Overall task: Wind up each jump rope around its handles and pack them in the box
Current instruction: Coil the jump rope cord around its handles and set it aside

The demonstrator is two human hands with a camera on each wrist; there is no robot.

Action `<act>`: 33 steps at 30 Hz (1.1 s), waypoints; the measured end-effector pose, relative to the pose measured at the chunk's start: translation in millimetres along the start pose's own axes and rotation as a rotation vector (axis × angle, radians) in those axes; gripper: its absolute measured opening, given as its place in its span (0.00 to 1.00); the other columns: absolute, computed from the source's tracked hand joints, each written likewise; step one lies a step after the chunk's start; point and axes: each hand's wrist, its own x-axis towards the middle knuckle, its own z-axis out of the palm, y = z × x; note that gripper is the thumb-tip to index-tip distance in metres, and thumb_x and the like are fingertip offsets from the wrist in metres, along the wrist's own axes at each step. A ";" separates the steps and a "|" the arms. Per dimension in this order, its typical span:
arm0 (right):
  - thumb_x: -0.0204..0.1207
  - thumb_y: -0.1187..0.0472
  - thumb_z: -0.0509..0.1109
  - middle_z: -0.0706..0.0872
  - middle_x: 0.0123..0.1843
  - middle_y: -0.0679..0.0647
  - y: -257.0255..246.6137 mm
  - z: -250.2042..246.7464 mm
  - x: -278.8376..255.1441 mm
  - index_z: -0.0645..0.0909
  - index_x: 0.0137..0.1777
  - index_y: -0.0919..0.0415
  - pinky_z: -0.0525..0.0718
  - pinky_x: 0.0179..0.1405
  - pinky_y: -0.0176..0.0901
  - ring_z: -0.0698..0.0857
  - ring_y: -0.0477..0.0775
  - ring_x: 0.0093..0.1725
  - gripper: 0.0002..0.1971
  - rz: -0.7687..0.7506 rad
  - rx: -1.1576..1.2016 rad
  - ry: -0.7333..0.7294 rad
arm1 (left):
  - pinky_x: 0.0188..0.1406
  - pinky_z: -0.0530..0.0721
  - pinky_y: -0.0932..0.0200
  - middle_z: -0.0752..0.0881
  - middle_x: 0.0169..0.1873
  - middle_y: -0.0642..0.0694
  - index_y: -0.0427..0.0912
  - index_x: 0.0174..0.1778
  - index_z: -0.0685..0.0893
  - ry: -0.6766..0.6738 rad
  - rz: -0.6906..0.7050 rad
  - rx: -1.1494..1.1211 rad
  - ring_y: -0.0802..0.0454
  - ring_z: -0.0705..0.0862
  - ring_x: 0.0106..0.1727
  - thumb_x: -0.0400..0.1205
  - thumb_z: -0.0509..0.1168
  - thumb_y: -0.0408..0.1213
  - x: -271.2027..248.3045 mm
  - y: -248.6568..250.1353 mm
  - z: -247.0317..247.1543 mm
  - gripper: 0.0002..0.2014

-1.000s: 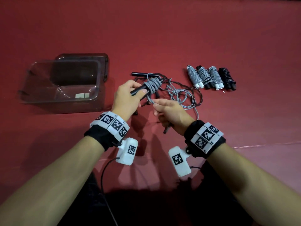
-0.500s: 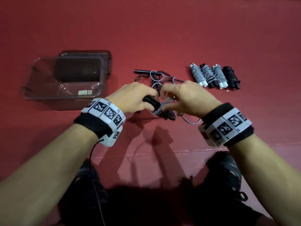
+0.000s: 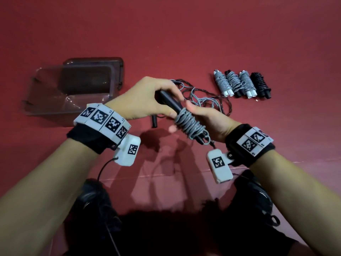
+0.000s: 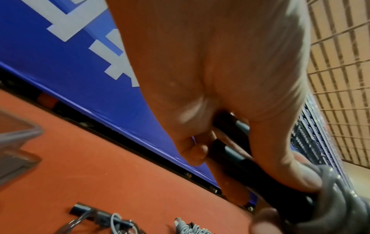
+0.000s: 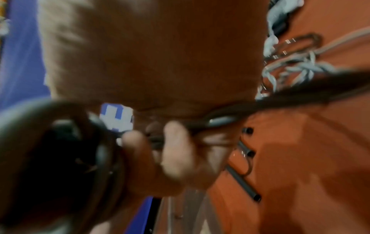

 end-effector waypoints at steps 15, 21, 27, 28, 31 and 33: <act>0.69 0.39 0.83 0.75 0.26 0.48 5.9 11.7 17.4 0.85 0.27 0.51 0.64 0.21 0.36 0.71 0.45 0.22 0.20 -0.126 -0.073 0.838 | 0.50 0.82 0.67 0.92 0.51 0.48 0.46 0.52 0.89 0.447 -0.276 -0.332 0.56 0.89 0.51 0.75 0.82 0.42 9.4 -20.7 76.1 0.13; 0.83 0.54 0.74 0.75 0.22 0.41 -18.9 -4.1 3.0 0.91 0.50 0.60 0.66 0.21 0.30 0.69 0.39 0.21 0.10 -0.129 -0.423 0.513 | 0.62 0.86 0.53 0.93 0.54 0.46 0.48 0.59 0.90 0.440 -0.410 -0.621 0.51 0.91 0.59 0.74 0.80 0.38 5.1 -34.4 55.0 0.17; 0.80 0.61 0.76 0.82 0.25 0.40 -26.3 -14.7 0.2 0.90 0.51 0.68 0.70 0.25 0.26 0.73 0.37 0.23 0.08 -0.177 -0.492 0.534 | 0.39 0.91 0.50 0.91 0.48 0.34 0.31 0.64 0.87 0.430 -0.437 -0.889 0.43 0.90 0.41 0.87 0.65 0.28 6.1 -25.5 56.9 0.12; 0.79 0.59 0.77 0.80 0.25 0.47 -22.8 -14.1 2.1 0.90 0.49 0.65 0.68 0.22 0.28 0.71 0.40 0.21 0.07 -0.165 -0.447 0.539 | 0.38 0.91 0.50 0.90 0.48 0.34 0.31 0.64 0.87 0.424 -0.436 -0.933 0.43 0.90 0.40 0.88 0.63 0.29 6.2 -23.4 58.0 0.12; 0.78 0.55 0.78 0.75 0.22 0.50 -11.0 -13.3 4.1 0.86 0.51 0.62 0.63 0.13 0.31 0.66 0.43 0.16 0.10 -0.090 -0.308 0.531 | 0.38 0.90 0.50 0.91 0.45 0.38 0.34 0.59 0.87 0.437 -0.452 -1.043 0.45 0.89 0.39 0.90 0.57 0.31 7.5 -18.2 58.8 0.13; 0.75 0.55 0.78 0.78 0.23 0.44 -3.4 -14.1 5.0 0.83 0.56 0.62 0.61 0.14 0.31 0.67 0.42 0.17 0.15 -0.099 -0.200 0.465 | 0.32 0.88 0.52 0.91 0.42 0.39 0.35 0.56 0.87 0.462 -0.502 -1.072 0.45 0.88 0.35 0.90 0.56 0.32 9.3 -13.2 58.8 0.13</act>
